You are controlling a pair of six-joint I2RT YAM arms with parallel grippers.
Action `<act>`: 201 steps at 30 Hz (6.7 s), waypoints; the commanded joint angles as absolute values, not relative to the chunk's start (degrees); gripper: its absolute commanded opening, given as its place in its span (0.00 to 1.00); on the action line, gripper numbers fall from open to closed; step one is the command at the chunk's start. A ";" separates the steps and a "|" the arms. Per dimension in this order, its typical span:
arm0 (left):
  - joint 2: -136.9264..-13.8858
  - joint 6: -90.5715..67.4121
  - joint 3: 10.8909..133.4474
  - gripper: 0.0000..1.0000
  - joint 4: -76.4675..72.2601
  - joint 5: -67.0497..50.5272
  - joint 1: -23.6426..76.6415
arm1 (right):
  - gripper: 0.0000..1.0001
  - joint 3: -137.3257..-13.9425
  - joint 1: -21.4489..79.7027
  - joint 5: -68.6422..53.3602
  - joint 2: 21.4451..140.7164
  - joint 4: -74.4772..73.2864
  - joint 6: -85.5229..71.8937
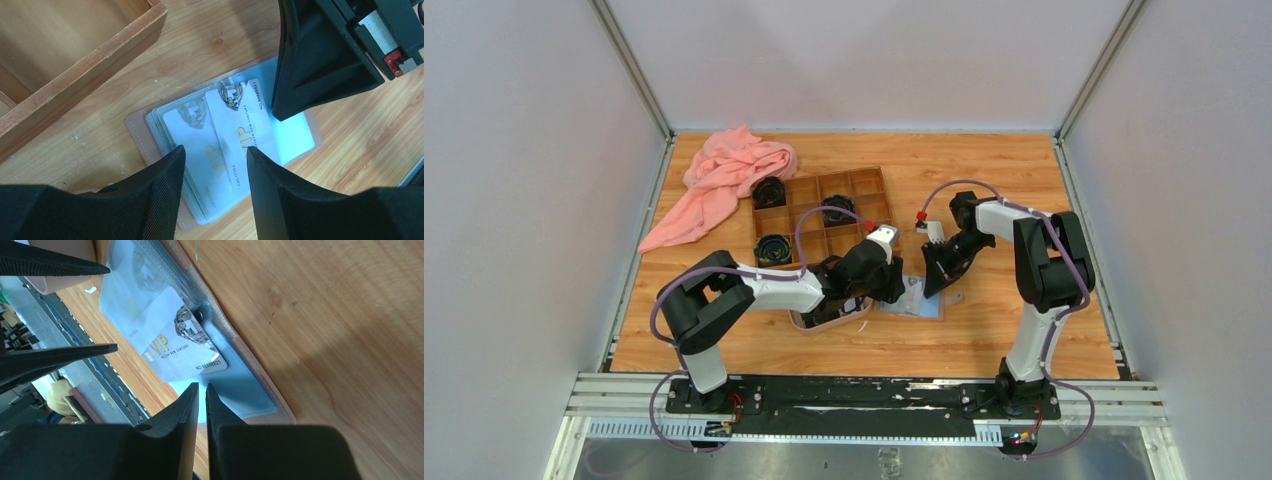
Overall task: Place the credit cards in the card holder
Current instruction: Insert the credit card into the card holder.
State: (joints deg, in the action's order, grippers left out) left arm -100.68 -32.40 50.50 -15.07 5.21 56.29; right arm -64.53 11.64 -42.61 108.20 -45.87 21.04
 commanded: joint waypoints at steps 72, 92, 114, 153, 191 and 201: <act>-100.20 -40.77 52.90 0.65 3.80 6.79 55.46 | 0.24 -61.04 11.32 -58.99 109.88 -29.99 5.84; -95.41 -38.85 52.30 0.36 8.87 14.86 55.37 | 0.00 -59.24 20.50 -33.24 98.87 -34.23 20.11; -100.46 -41.07 53.30 0.16 11.19 10.68 56.39 | 0.00 -59.50 25.11 -34.25 101.60 -33.41 13.13; -100.10 -44.12 50.21 0.14 6.60 9.10 59.28 | 0.00 -56.72 29.28 -21.48 96.73 -33.38 16.62; -101.37 -45.43 49.10 0.13 4.48 8.29 60.83 | 0.00 -54.69 20.59 -38.94 94.99 -31.94 9.05; -101.33 -46.80 48.27 0.12 3.13 8.53 61.06 | 0.00 -49.81 19.78 -30.33 91.07 -27.67 4.69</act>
State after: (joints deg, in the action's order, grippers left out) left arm -99.09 -45.56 50.81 0.71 10.04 60.05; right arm -51.46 20.21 -35.18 92.05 -29.30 7.92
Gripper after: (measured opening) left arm 0.126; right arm 0.005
